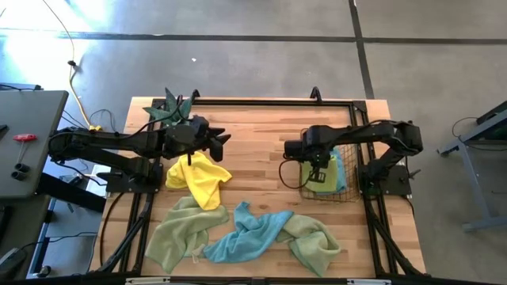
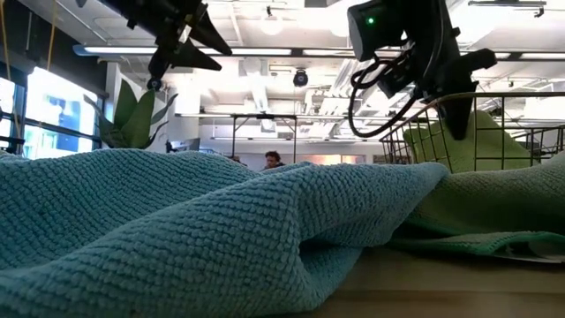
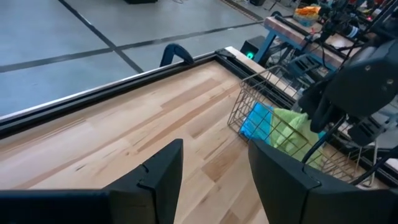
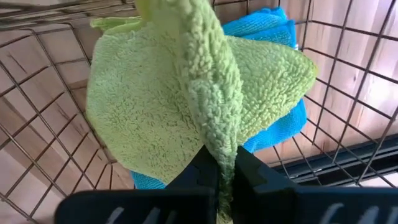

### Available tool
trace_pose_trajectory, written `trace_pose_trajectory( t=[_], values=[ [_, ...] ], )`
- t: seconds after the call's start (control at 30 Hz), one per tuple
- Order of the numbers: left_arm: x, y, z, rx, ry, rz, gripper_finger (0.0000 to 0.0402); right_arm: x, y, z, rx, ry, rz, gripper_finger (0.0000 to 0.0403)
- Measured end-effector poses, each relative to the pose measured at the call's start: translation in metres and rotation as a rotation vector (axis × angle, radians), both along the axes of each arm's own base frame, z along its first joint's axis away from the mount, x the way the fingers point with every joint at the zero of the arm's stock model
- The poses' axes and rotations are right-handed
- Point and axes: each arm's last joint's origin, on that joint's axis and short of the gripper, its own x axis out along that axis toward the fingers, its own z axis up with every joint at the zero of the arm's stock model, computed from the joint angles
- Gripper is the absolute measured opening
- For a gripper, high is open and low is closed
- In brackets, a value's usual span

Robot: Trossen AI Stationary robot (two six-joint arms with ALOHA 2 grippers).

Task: Fold microfiber towels
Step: Stack the folded light green microfiber cloth into the wire basket

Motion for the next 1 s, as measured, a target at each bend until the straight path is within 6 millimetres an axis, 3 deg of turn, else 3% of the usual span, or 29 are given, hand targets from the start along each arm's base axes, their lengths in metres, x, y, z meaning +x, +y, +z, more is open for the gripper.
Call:
trace_pose_trajectory(
  t=[0.23, 0.6, 1.0],
  values=[
    [0.0, 0.0, -0.001, -0.002, 0.013, 0.0, 0.0172, -0.002, -0.004, -0.003, -0.014, 0.008, -0.052, 0.0],
    [0.0, 0.0, -0.001, -0.003, 0.013, 0.0, 0.0172, -0.018, -0.009, -0.034, -0.105, 0.096, -0.058, 0.0],
    [0.0, 0.0, -0.001, -0.011, 0.006, 0.004, 0.0172, -0.015, -0.011, -0.042, -0.139, 0.043, -0.033, 0.0004]
  ],
)
